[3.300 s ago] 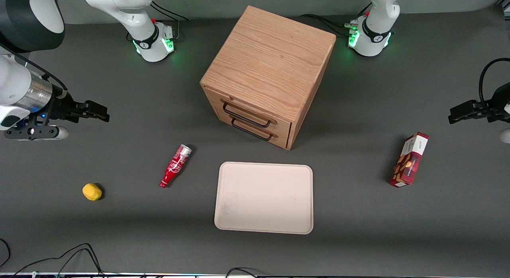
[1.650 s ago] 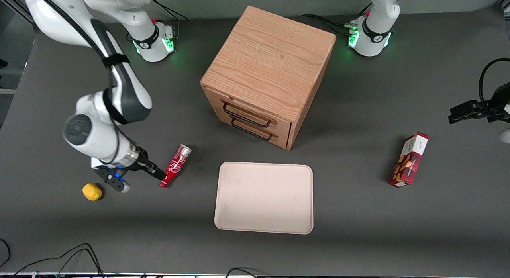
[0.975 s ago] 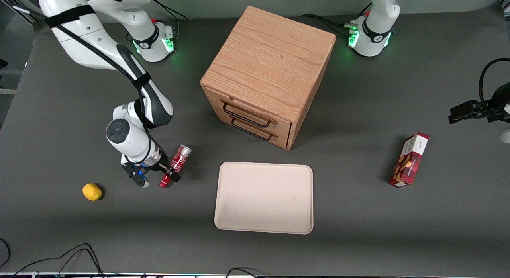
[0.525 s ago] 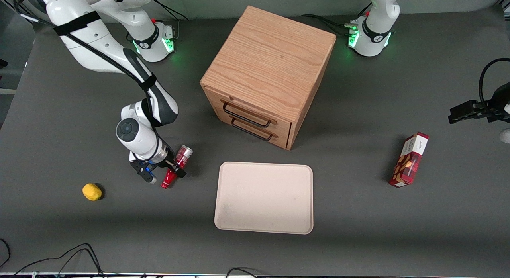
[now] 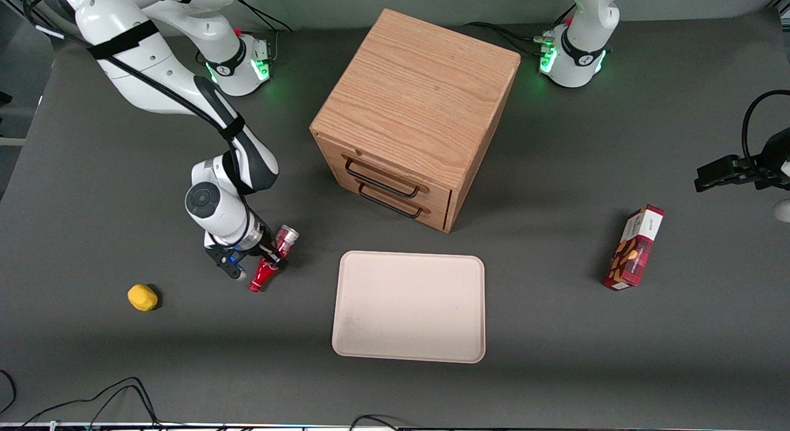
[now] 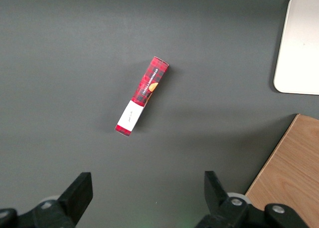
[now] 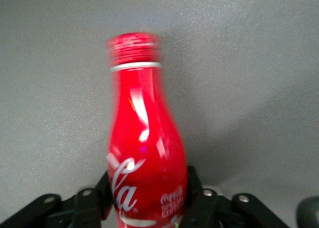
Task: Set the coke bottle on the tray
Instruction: 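Lower the right gripper around the bottle's body, then close the right gripper on the red bottle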
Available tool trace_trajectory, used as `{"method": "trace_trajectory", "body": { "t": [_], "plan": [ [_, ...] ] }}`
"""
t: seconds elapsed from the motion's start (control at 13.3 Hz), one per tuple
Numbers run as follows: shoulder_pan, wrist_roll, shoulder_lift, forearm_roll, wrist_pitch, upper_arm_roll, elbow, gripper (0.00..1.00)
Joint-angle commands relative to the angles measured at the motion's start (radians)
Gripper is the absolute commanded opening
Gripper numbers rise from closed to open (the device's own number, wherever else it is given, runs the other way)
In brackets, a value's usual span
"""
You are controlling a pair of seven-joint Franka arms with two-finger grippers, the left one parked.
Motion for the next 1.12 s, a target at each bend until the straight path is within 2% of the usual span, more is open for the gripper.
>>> {"method": "trace_trajectory", "body": {
  "t": [0.0, 0.67, 0.9, 1.05],
  "plan": [
    [0.007, 0.037, -0.004, -0.030, 0.023, -0.004, -0.009, 0.00],
    [0.007, 0.032, -0.035, -0.030, 0.005, -0.004, -0.008, 0.00],
    [0.001, 0.019, -0.122, -0.030, -0.125, -0.003, 0.007, 0.00],
    [-0.006, -0.017, -0.211, -0.030, -0.271, -0.003, 0.049, 0.00]
  ]
}}
